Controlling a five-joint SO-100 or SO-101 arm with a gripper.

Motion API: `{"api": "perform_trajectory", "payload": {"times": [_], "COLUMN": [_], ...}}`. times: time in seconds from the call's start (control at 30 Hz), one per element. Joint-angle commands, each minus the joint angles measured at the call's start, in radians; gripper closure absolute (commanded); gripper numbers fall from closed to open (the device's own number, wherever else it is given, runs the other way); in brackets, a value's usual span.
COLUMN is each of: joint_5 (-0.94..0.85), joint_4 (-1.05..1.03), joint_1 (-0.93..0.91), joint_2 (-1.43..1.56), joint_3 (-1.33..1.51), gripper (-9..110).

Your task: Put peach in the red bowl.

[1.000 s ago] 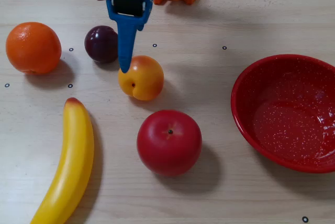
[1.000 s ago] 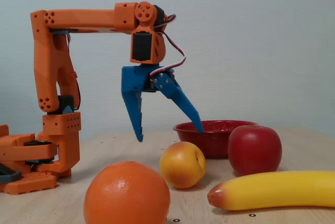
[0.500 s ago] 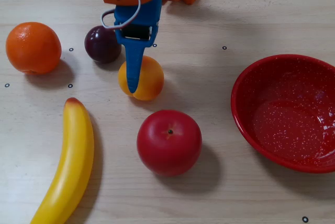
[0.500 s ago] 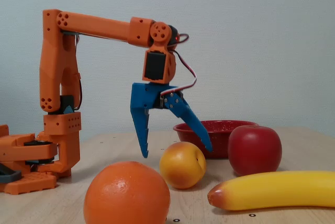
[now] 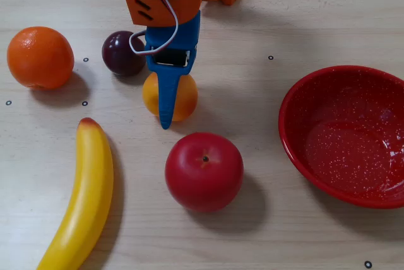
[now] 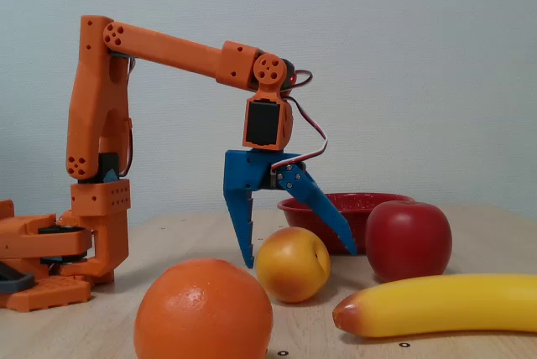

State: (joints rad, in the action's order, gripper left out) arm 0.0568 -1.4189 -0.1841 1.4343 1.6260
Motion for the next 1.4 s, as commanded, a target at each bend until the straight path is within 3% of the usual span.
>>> {"api": "perform_trajectory", "payload": {"times": [0.0,1.37], "joint_5": [0.011,-0.014], "joint_4": [0.031,0.112], "joint_1": [0.028,0.023], "joint_2": [0.031,-0.021], "joint_3": [-0.034,0.002], "gripper": [52,53]}}
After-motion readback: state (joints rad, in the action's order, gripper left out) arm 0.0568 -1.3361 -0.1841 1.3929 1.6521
